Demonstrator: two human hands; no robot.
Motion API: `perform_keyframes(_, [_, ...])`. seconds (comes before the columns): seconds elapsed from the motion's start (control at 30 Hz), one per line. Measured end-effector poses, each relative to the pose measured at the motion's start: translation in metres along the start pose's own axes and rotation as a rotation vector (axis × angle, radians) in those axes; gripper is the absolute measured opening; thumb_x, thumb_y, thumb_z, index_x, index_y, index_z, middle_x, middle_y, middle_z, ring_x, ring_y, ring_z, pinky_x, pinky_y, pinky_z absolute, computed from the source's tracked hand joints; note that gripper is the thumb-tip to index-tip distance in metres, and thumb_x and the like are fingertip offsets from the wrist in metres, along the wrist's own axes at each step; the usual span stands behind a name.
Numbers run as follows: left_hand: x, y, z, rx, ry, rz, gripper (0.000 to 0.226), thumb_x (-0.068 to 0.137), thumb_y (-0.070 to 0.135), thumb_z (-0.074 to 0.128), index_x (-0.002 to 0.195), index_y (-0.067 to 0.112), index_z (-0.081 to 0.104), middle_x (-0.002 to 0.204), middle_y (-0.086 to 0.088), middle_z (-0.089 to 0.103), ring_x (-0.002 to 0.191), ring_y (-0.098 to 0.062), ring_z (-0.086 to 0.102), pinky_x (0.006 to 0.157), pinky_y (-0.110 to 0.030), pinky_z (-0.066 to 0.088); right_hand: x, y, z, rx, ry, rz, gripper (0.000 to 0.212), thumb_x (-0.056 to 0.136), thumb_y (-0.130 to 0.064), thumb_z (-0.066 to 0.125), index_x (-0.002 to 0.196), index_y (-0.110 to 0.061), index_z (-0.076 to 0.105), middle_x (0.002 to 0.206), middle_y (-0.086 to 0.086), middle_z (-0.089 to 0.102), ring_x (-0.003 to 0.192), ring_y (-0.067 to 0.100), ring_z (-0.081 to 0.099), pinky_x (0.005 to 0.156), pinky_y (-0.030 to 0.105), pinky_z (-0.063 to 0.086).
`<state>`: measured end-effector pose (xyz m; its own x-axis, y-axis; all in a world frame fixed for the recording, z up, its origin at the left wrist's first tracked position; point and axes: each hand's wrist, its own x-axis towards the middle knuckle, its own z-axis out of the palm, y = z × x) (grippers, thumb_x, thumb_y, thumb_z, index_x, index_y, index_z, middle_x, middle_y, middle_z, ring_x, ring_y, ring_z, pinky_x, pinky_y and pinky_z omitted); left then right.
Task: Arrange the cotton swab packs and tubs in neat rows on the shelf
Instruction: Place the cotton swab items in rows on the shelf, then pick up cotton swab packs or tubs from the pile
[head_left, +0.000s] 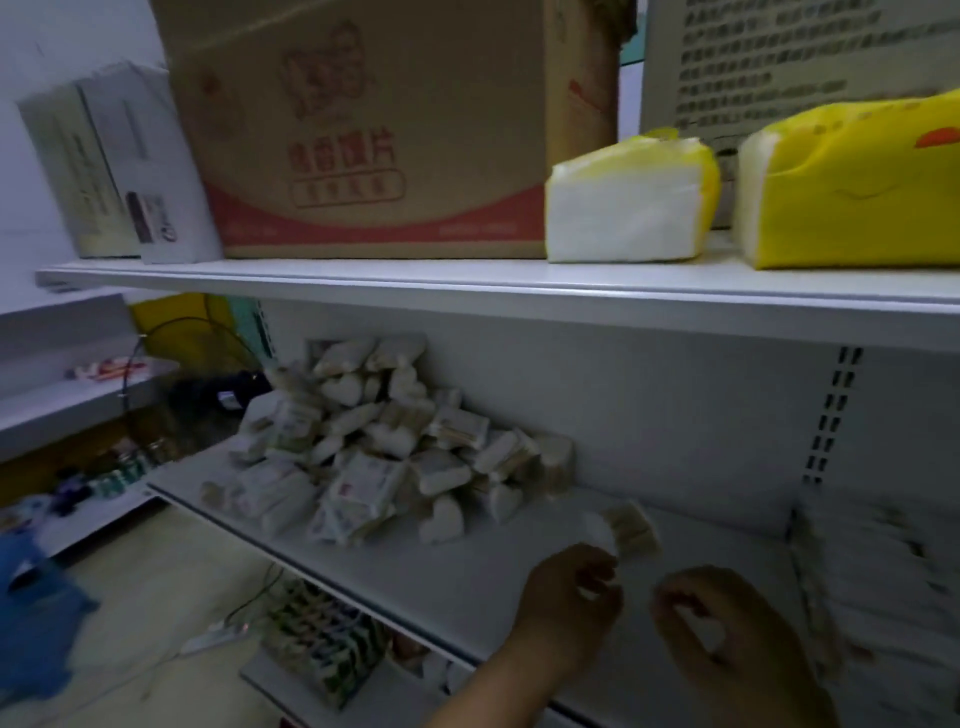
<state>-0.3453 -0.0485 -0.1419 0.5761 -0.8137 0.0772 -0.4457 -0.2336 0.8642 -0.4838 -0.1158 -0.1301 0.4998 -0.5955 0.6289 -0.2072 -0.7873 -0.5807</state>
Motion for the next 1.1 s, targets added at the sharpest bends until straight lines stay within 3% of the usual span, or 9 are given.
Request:
perform_keyframes(0.13, [0.005, -0.036, -0.071, 0.142, 0.166, -0.070, 0.024, 0.087, 0.020, 0.059, 0.081, 0.042, 0.049, 0.085, 0.022, 0.054, 0.078, 0.002, 0.052, 0.075, -0.016, 0.041, 0.028, 0.008, 0.080, 0.090, -0.248, 0.309, 0.033, 0.076, -0.016, 0.075, 0.070, -0.044, 0.058, 0.073, -0.019, 0.064, 0.073, 0.006, 0.063, 0.074, 0.031, 0.054])
perform_keyframes(0.3, [0.024, -0.080, -0.130, 0.255, 0.308, -0.165, 0.036, 0.084, 0.015, 0.054, 0.118, 0.026, 0.055, 0.124, 0.004, 0.053, 0.107, -0.019, 0.053, 0.076, -0.025, 0.040, 0.077, -0.001, 0.150, 0.081, -0.310, 0.450, 0.034, 0.079, -0.023, 0.073, 0.109, -0.021, 0.057, 0.108, 0.000, 0.061, 0.103, 0.022, 0.060, 0.086, 0.032, 0.047])
perform_keyframes(0.4, [0.033, -0.102, -0.130, 0.184, 0.180, -0.139, 0.061, 0.081, 0.019, 0.062, 0.136, 0.028, 0.037, 0.143, 0.005, 0.035, 0.123, -0.017, 0.044, 0.088, -0.027, 0.043, 0.088, -0.016, 0.181, 0.167, -0.322, 0.423, 0.073, 0.066, -0.046, 0.076, 0.128, -0.020, 0.048, 0.123, -0.005, 0.055, 0.112, 0.015, 0.053, 0.092, 0.035, 0.045])
perform_keyframes(0.5, [0.047, -0.110, -0.121, 0.228, 0.137, -0.126, 0.078, 0.077, 0.041, 0.070, 0.141, 0.027, 0.028, 0.146, 0.005, 0.032, 0.130, -0.018, 0.040, 0.102, -0.033, 0.040, 0.093, -0.020, 0.202, 0.177, -0.294, 0.586, 0.103, 0.046, -0.086, 0.054, 0.127, -0.023, 0.047, 0.113, -0.003, 0.055, 0.110, 0.027, 0.056, 0.086, 0.034, 0.044])
perform_keyframes(0.67, [0.064, -0.109, -0.115, 0.126, 0.278, -0.165, 0.072, 0.074, 0.061, 0.062, 0.128, 0.017, 0.042, 0.129, -0.004, 0.053, 0.117, -0.028, 0.051, 0.092, -0.038, 0.045, 0.087, -0.024, 0.191, 0.071, -0.307, 0.596, 0.048, 0.078, -0.050, 0.067, 0.117, -0.027, 0.052, 0.098, -0.008, 0.060, 0.090, 0.013, 0.060, 0.074, 0.023, 0.045])
perform_keyframes(0.83, [0.053, -0.102, -0.118, -0.010, 0.294, -0.146, 0.043, 0.082, 0.052, 0.058, 0.118, 0.028, 0.054, 0.117, 0.004, 0.062, 0.108, -0.020, 0.058, 0.086, -0.032, 0.046, 0.074, -0.023, 0.158, 0.053, -0.263, 0.592, 0.030, 0.072, -0.051, 0.074, 0.086, -0.032, 0.056, 0.082, -0.013, 0.060, 0.072, -0.002, 0.055, 0.056, 0.010, 0.038])
perform_keyframes(0.93, [0.039, -0.080, -0.120, -0.344, 0.254, -0.170, 0.010, 0.092, 0.030, 0.056, 0.100, 0.036, 0.058, 0.110, 0.008, 0.063, 0.099, -0.014, 0.059, 0.087, -0.034, 0.048, 0.070, -0.024, 0.130, 0.049, -0.154, 0.639, 0.030, 0.072, -0.040, 0.077, 0.086, -0.026, 0.055, 0.083, -0.006, 0.059, 0.072, 0.007, 0.055, 0.058, 0.020, 0.040])
perform_keyframes(1.03, [0.037, -0.055, -0.119, -0.891, 0.172, -0.507, 0.018, 0.099, 0.027, 0.043, 0.096, 0.020, 0.058, 0.102, -0.005, 0.060, 0.083, -0.027, 0.059, 0.076, -0.042, 0.049, 0.070, -0.032, 0.096, 0.053, -0.050, 0.636, 0.030, 0.075, -0.033, 0.075, 0.094, -0.024, 0.053, 0.085, -0.009, 0.057, 0.080, 0.015, 0.057, 0.064, 0.027, 0.041])
perform_keyframes(1.1, [0.032, -0.041, -0.115, -1.049, 0.033, -0.538, 0.034, 0.099, 0.036, 0.033, 0.106, 0.016, 0.059, 0.103, -0.009, 0.064, 0.081, -0.032, 0.062, 0.069, -0.036, 0.045, 0.065, -0.037, 0.069, 0.090, -0.010, 0.594, 0.024, 0.078, -0.028, 0.072, 0.094, -0.023, 0.055, 0.085, -0.011, 0.058, 0.080, 0.014, 0.057, 0.064, 0.028, 0.043])
